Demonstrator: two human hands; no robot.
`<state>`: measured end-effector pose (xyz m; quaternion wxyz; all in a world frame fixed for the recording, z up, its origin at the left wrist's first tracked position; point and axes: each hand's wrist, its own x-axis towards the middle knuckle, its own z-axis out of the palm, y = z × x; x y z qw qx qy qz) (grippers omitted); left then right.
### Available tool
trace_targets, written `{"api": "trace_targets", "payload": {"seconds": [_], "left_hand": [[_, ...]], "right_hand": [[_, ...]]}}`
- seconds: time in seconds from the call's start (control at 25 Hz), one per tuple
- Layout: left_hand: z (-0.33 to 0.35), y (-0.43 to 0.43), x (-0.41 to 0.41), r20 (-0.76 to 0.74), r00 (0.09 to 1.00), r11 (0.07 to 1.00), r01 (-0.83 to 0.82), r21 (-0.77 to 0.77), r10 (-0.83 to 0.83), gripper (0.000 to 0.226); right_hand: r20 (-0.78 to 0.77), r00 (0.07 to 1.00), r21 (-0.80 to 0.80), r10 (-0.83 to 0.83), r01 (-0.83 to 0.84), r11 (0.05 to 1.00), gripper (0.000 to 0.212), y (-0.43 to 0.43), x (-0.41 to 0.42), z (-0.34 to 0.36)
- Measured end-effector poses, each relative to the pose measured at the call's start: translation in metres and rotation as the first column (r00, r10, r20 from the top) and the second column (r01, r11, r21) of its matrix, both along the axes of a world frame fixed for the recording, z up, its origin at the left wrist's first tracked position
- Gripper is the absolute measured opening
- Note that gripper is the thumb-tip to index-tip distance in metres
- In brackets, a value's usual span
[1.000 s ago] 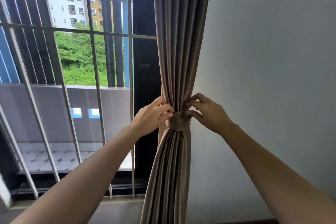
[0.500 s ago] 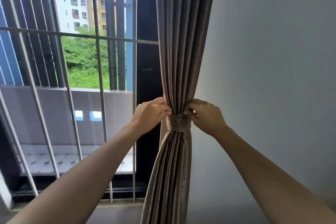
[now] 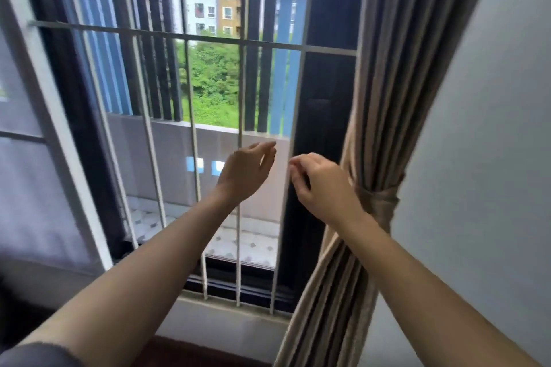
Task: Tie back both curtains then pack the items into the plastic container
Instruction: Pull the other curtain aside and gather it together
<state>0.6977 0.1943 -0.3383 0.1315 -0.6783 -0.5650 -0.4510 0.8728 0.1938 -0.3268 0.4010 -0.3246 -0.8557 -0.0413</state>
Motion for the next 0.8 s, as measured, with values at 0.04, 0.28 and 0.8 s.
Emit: {"api": "trace_targets", "payload": {"seconds": [0.04, 0.28, 0.8], "left_hand": [[-0.007, -0.003, -0.019, -0.026, 0.998, 0.996, -0.062, -0.061, 0.06, 0.047], [-0.042, -0.014, -0.149, -0.204, 0.936, 0.85, -0.346, -0.397, 0.286, 0.094], [0.033, -0.172, -0.375, -0.246, 0.582, 0.308, -0.688, -0.657, 0.775, 0.066]], "right_hand": [[0.008, 1.0, -0.021, 0.021, -0.021, 1.0, 0.029, 0.005, -0.022, -0.009], [0.025, 0.982, -0.13, 0.187, -0.183, 0.975, 0.054, 0.034, -0.141, -0.055], [0.065, 0.739, -0.358, 0.671, -0.61, 0.707, 0.064, -0.024, -0.422, 0.001]]}}
